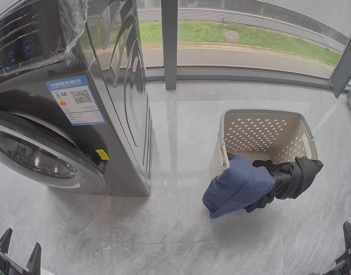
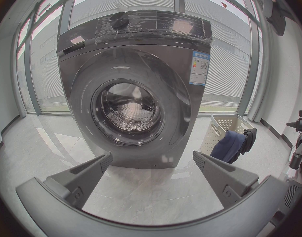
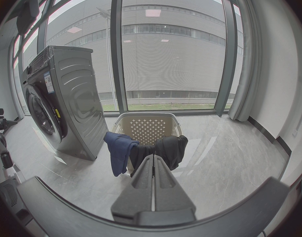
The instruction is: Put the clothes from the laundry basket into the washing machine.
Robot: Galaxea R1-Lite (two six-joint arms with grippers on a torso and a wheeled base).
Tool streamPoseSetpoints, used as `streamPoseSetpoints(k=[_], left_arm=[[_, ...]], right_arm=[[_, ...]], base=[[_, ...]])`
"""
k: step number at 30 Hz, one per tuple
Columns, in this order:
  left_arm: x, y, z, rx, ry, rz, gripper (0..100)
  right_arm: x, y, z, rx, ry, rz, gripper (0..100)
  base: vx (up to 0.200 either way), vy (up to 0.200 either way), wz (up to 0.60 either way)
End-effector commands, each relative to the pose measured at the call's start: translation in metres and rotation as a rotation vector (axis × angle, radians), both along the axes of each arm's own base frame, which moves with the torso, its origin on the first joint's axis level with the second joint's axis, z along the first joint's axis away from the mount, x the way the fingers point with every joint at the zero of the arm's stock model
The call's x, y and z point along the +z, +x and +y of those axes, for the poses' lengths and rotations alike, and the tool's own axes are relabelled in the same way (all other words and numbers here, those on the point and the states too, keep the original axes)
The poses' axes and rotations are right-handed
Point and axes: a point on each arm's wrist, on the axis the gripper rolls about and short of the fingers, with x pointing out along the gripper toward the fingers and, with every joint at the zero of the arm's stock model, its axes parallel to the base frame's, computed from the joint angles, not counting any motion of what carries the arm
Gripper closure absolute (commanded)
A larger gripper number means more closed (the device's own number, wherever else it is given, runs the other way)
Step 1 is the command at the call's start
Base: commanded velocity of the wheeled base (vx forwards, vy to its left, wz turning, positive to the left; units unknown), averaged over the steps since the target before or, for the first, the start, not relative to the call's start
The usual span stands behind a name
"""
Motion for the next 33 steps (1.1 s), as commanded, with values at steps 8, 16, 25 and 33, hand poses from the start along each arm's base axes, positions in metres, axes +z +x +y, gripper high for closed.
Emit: streamPoseSetpoints(k=[8,16,25,33], left_arm=[[-0.0046,0.0003,0.0000,0.001,0.000,0.003,0],[-0.0052,0.0004,0.0000,-0.001,0.000,0.006,0],[-0.0052,0.0004,0.0000,-0.001,0.000,0.006,0],[-0.0048,0.0003,0.0000,-0.001,0.000,0.004,0]], right_arm=[[-0.0047,0.0003,0.0000,-0.001,0.000,0.004,100],[-0.0047,0.0003,0.0000,-0.001,0.000,0.004,100],[-0.0047,0.0003,0.0000,0.001,0.000,0.004,100],[-0.0047,0.0003,0.0000,0.001,0.000,0.004,100]], base=[[-0.050,0.025,0.00],[0.000,0.200,0.00],[0.000,0.200,0.00],[0.000,0.150,0.00]])
